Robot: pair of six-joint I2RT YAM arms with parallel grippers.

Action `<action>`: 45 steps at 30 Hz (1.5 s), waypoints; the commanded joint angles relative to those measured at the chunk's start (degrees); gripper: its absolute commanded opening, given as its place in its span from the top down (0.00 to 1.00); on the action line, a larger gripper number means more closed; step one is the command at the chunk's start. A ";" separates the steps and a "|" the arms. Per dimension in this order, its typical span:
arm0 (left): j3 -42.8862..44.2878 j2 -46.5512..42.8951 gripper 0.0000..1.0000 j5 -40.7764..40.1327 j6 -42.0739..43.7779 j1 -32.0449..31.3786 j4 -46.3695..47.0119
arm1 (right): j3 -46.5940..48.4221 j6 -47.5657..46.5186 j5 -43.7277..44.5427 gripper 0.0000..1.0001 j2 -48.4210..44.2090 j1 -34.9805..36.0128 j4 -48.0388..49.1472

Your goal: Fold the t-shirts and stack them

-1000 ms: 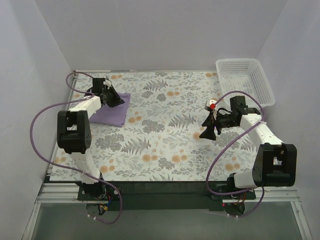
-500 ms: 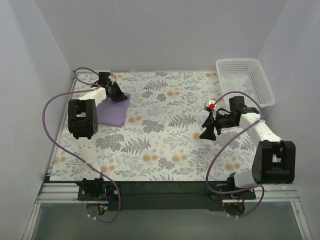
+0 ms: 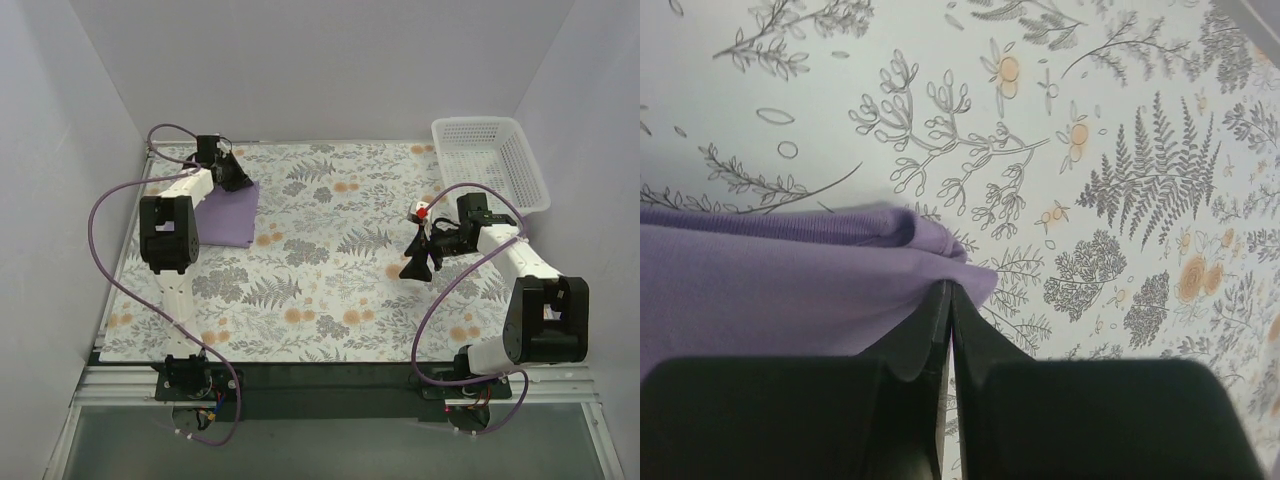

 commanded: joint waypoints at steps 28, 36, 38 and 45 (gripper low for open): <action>-66.80 -92.53 0.10 6.85 11.27 2.29 4.86 | -13.24 47.51 63.39 0.02 -40.60 -4.08 28.91; -67.33 -93.23 0.09 5.70 11.18 0.00 4.86 | -13.86 46.99 60.58 0.02 -40.34 -6.28 28.03; -67.33 -93.32 0.09 5.61 11.35 -0.08 4.86 | -13.86 46.99 60.39 0.02 -40.07 -6.72 28.12; -67.42 -93.23 0.09 5.52 11.35 -0.52 4.86 | -13.95 46.81 61.80 0.02 -40.25 -7.16 28.03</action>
